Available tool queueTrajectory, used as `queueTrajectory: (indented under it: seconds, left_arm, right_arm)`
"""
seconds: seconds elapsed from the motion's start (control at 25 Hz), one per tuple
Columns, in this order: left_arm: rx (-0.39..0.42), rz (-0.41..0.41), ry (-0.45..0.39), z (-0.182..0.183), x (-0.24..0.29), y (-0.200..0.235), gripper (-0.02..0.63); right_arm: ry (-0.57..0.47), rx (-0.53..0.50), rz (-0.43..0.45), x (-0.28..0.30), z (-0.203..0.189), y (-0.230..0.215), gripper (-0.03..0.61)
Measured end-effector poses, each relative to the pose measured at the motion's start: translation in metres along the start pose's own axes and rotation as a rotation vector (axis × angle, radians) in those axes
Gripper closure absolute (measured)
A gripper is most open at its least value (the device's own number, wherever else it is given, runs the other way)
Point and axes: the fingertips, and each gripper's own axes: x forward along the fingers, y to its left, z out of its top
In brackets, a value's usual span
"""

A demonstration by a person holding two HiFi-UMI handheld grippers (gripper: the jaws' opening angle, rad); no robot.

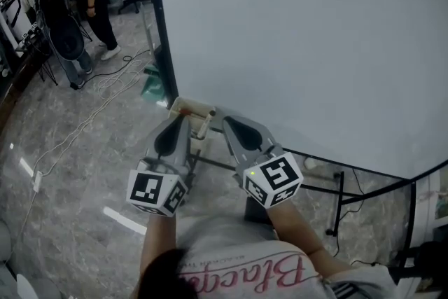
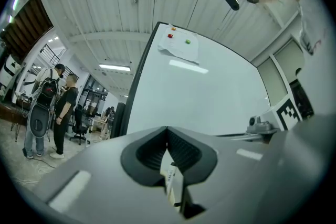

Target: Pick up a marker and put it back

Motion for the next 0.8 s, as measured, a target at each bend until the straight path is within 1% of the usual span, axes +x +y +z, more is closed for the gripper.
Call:
queueTrajectory:
  seconds: [0.32, 0.56, 0.8]
  left_arm:
    - [0.013, -0.021, 0.004, 0.001, 0.002, -0.01, 0.614]
    - [0.018, -0.01, 0.007, 0.0, -0.001, -0.011, 0.614]
    - [0.011, -0.011, 0.026, 0.0, -0.003, -0.008, 0.615]
  right_arm:
    - [-0.015, -0.031, -0.008, -0.01, 0.01, -0.001, 0.577]
    - [-0.023, -0.039, 0.008, -0.012, 0.013, 0.004, 0.577]
    - [-0.001, -0.059, 0.011, -0.009, 0.014, 0.009, 0.577]
